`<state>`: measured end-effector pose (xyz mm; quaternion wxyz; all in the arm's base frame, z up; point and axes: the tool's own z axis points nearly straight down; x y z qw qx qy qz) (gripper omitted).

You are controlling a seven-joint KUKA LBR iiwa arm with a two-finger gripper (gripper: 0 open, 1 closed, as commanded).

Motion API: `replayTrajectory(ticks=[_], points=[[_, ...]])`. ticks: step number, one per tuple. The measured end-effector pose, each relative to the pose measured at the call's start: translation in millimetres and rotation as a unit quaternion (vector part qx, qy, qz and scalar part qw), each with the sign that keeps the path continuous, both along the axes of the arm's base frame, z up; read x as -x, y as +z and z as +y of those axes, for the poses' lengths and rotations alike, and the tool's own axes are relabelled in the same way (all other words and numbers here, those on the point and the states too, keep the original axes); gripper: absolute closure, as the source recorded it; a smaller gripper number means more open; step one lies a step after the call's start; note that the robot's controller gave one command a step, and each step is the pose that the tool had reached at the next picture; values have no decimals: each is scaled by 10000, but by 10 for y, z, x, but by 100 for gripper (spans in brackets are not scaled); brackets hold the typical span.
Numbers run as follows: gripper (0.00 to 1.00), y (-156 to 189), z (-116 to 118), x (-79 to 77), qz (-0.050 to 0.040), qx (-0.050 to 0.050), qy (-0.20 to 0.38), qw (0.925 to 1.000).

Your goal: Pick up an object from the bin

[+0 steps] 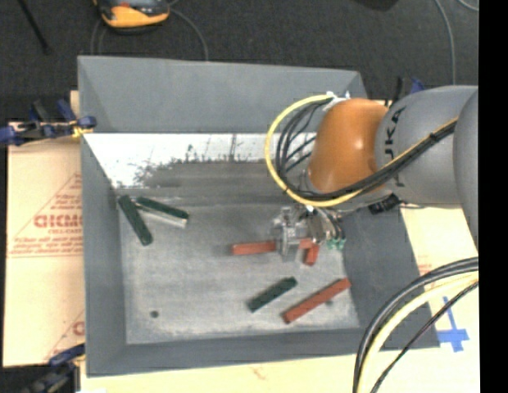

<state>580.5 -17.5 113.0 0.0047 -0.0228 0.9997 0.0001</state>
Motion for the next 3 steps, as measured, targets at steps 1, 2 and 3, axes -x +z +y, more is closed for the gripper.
replayTrajectory(ticks=[1,2,3], points=[[100,88,-1,23,50,-1,2,10000],[100,298,-3,20,50,-1,5,10000],[100,410,-5,-5,8,2,9,10000]])
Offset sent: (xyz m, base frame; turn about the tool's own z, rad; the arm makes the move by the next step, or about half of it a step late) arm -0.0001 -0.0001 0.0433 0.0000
